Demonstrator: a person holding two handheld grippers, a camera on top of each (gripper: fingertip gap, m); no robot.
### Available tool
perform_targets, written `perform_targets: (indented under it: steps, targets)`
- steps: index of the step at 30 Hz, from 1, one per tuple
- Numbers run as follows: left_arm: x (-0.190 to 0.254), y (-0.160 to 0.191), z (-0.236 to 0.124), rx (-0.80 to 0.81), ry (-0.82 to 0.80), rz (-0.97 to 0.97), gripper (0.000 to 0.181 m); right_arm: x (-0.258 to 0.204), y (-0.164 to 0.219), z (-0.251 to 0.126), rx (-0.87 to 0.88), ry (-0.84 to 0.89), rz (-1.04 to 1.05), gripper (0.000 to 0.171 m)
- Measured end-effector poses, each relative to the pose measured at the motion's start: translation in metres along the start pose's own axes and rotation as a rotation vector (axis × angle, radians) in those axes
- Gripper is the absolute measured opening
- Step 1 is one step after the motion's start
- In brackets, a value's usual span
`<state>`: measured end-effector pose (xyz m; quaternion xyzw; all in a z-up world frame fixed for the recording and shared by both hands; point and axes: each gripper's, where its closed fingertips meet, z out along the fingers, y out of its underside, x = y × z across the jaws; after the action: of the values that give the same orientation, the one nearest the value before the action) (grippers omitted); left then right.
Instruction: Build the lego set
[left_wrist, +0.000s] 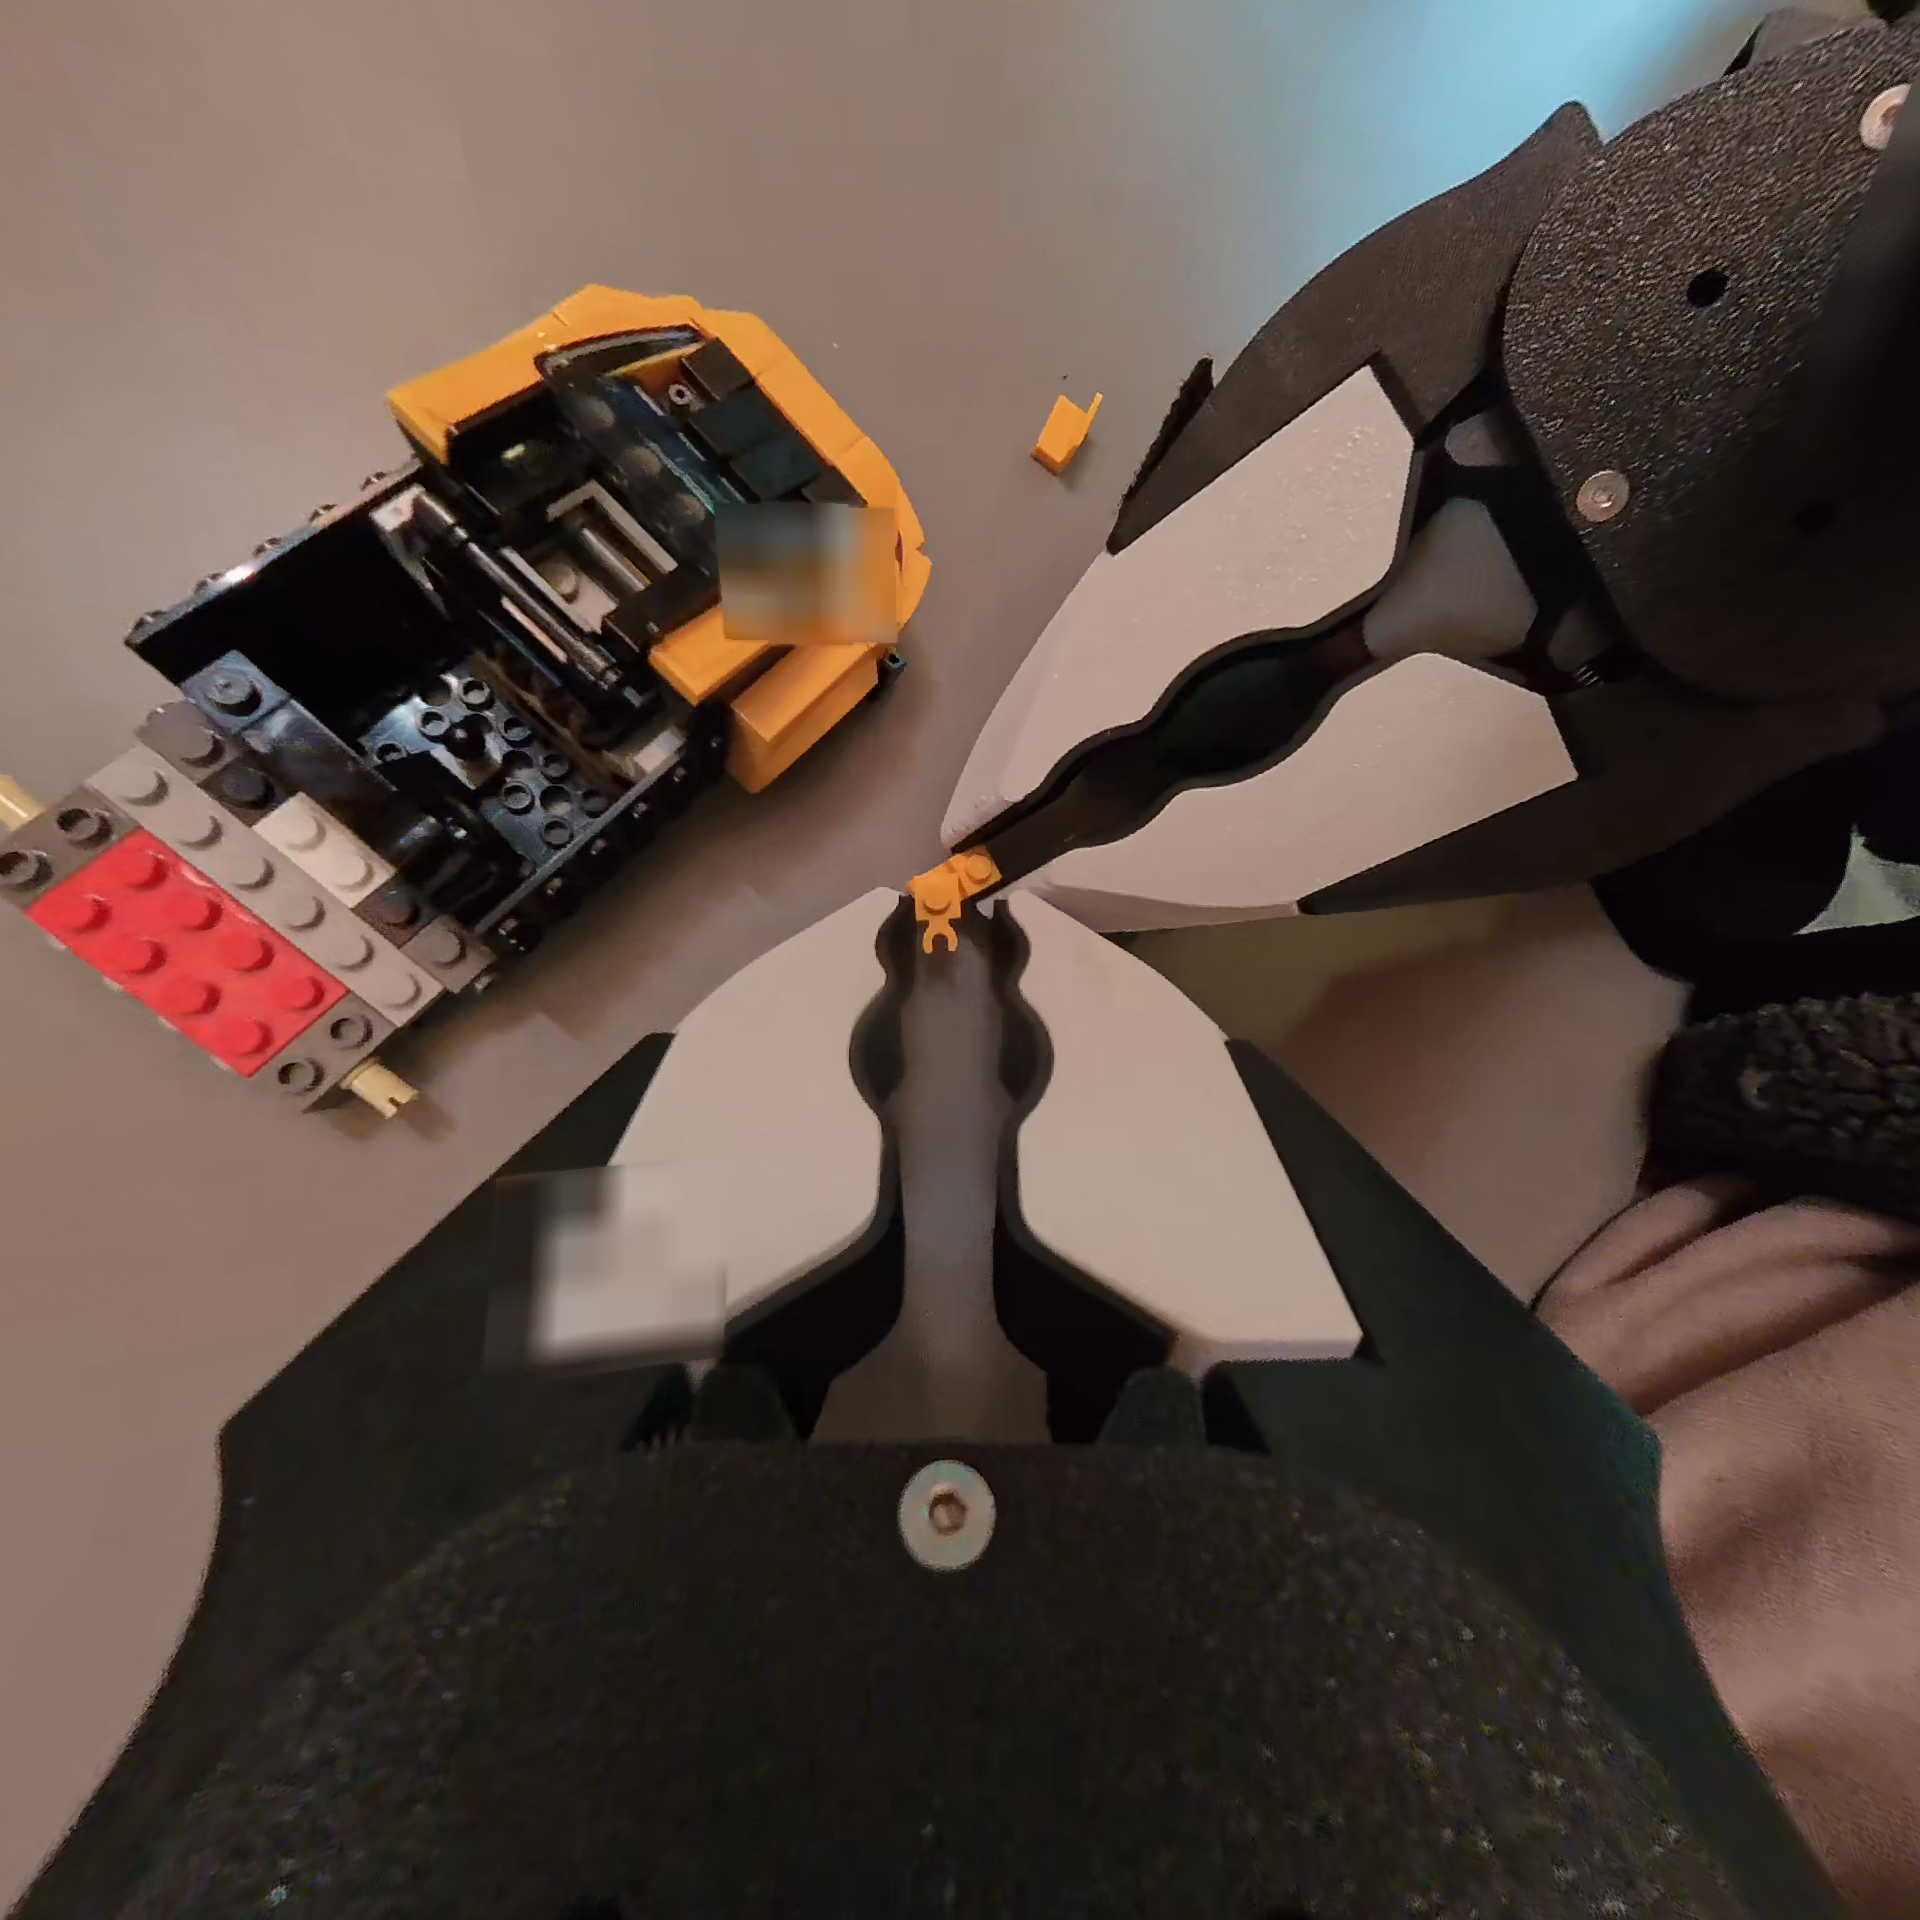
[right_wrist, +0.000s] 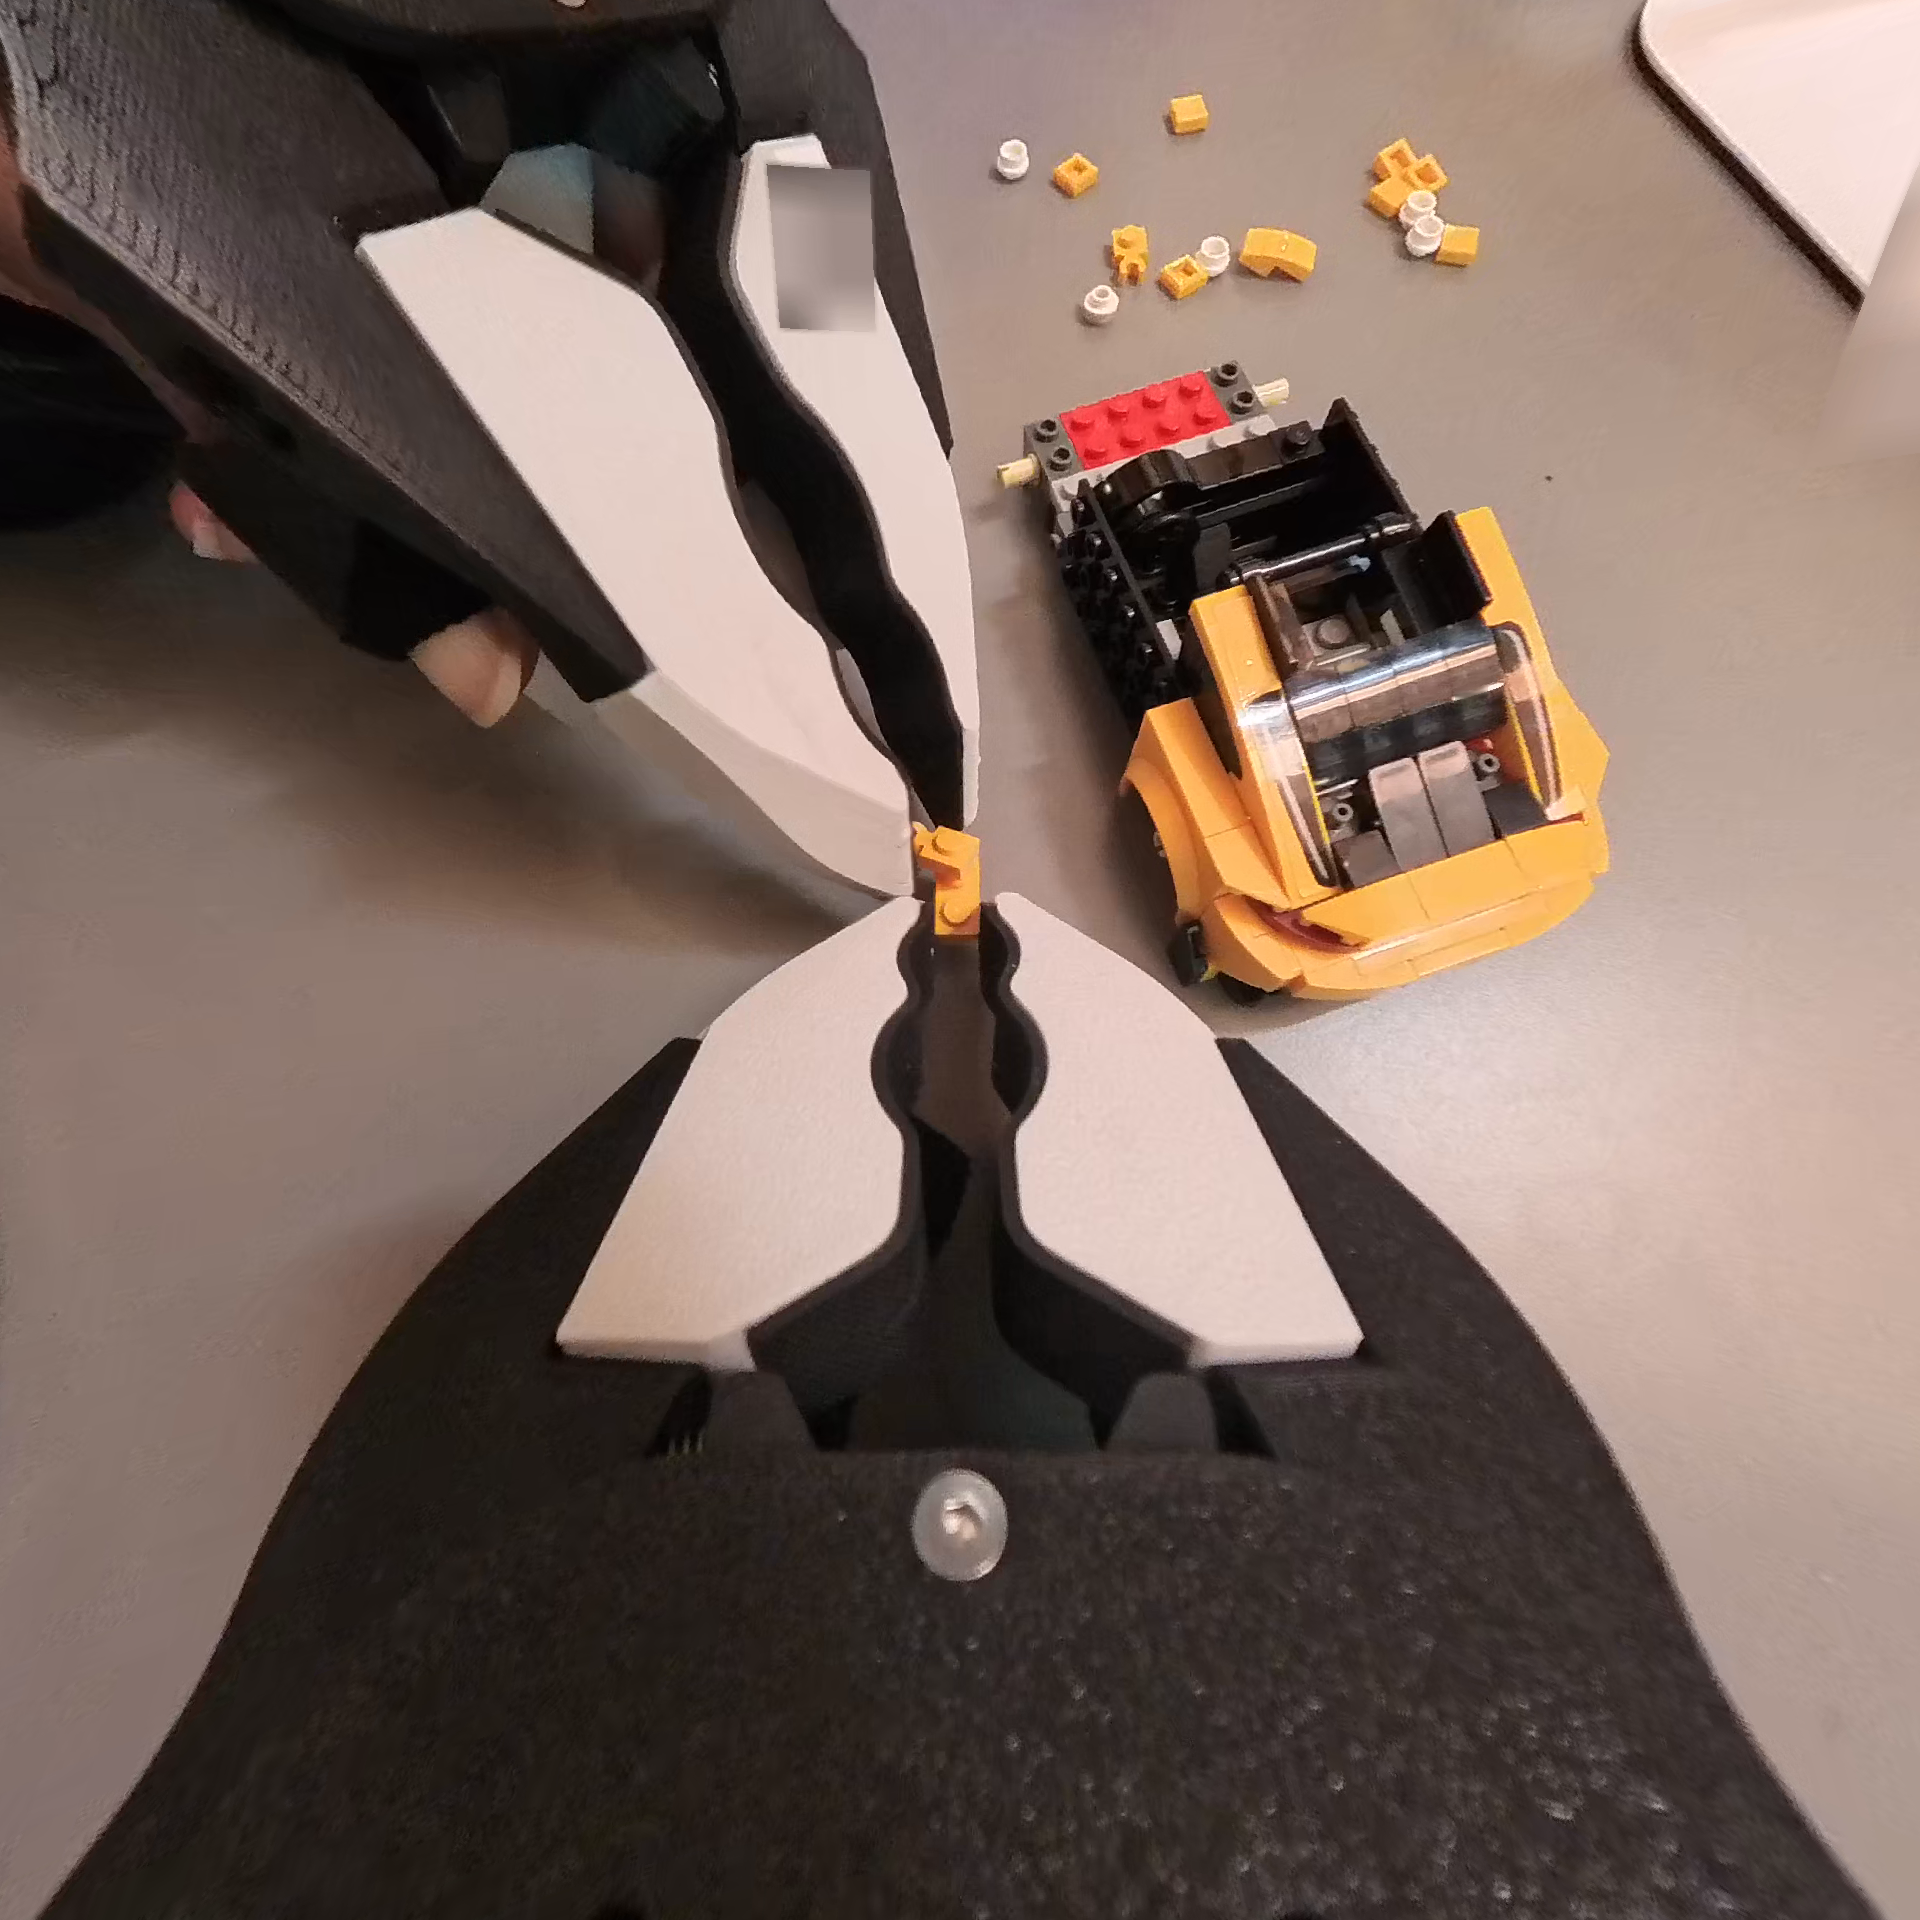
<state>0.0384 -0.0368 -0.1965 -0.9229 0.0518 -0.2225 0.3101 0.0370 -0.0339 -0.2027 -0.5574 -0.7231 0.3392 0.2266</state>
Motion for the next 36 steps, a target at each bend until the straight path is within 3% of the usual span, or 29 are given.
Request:
perform_targets:
  steps: [1, 20, 36]
  targets:
    - [0.001, 0.000, 0.000, 0.004, 0.013, -0.010, 0.013, 0.000, 0.000, 0.000, 0.002, -0.002, 0.004, 0.008]
    - [0.013, -0.002, -0.006, 0.036, 0.127, -0.081, 0.028, -0.002, -0.003, -0.002, 0.042, -0.053, 0.020, 0.008]
    - [0.021, -0.008, -0.014, 0.062, 0.117, -0.029, 0.039, -0.001, -0.010, -0.006, 0.094, -0.077, 0.044, 0.008]
